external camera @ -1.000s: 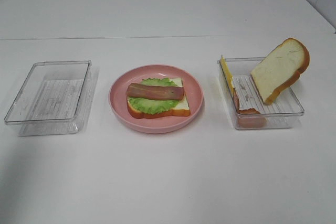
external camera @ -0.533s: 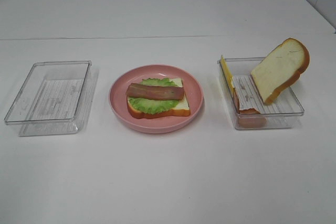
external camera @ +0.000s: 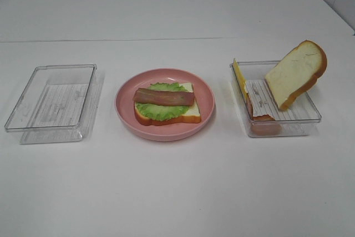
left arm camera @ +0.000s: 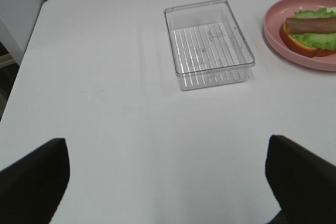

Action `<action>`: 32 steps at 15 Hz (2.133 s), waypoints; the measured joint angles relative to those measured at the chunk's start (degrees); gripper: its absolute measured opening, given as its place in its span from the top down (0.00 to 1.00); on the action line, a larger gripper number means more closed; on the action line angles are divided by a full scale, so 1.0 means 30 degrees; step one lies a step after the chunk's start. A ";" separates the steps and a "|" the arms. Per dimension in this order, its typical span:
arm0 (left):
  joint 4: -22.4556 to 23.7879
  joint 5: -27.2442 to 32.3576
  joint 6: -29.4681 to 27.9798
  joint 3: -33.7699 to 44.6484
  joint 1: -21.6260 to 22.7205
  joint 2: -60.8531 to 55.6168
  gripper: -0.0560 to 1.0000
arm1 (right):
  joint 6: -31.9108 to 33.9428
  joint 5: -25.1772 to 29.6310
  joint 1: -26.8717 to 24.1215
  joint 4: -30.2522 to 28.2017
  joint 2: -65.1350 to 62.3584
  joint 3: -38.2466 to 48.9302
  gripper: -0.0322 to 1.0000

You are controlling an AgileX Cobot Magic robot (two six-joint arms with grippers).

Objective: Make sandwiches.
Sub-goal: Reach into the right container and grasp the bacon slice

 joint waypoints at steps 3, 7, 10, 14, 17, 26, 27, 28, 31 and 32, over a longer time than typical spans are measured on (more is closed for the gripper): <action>0.0000 -0.0229 0.0000 0.0210 0.0000 0.0000 0.07 | 0.0000 0.0000 0.0000 0.0000 0.0000 0.0000 0.04; 0.0019 -0.0248 -0.0019 0.0210 0.0000 0.0000 0.07 | 0.0000 0.0000 0.0000 0.0000 0.0000 0.0000 0.04; 0.0019 -0.0248 -0.0019 0.0210 0.0000 0.0000 0.08 | 0.0000 0.0000 0.0000 0.0000 0.0000 0.0000 0.04; 0.0019 -0.0248 -0.0019 0.0210 0.0000 0.0000 0.08 | 0.0000 0.0000 0.0000 0.0000 0.0000 0.0000 0.04; 0.0019 -0.0248 -0.0019 0.0210 0.0000 0.0000 0.08 | 0.0000 0.0000 0.0000 0.0000 0.0000 0.0000 0.04; 0.0000 -0.0267 -0.0019 0.0210 0.0000 0.0000 0.08 | -0.1585 0.1261 0.0000 0.3342 1.6883 -0.7830 0.04; 0.0000 -0.0267 -0.0019 0.0210 0.0000 0.0000 0.08 | -0.1356 0.1280 0.0000 0.3342 1.9270 -0.8938 0.04; 0.0000 -0.0267 -0.0019 0.0210 0.0000 0.0000 0.08 | -0.1012 0.1261 0.0000 0.3438 2.0951 -0.9759 0.04; 0.0000 -0.0267 -0.0019 0.0210 0.0000 0.0000 0.08 | -0.1222 0.0898 0.0000 0.4851 2.4752 -1.1593 0.04; 0.0000 -0.0267 -0.0019 0.0210 0.0000 0.0000 0.08 | -0.1585 0.0344 0.0115 0.5405 2.5669 -1.1879 0.04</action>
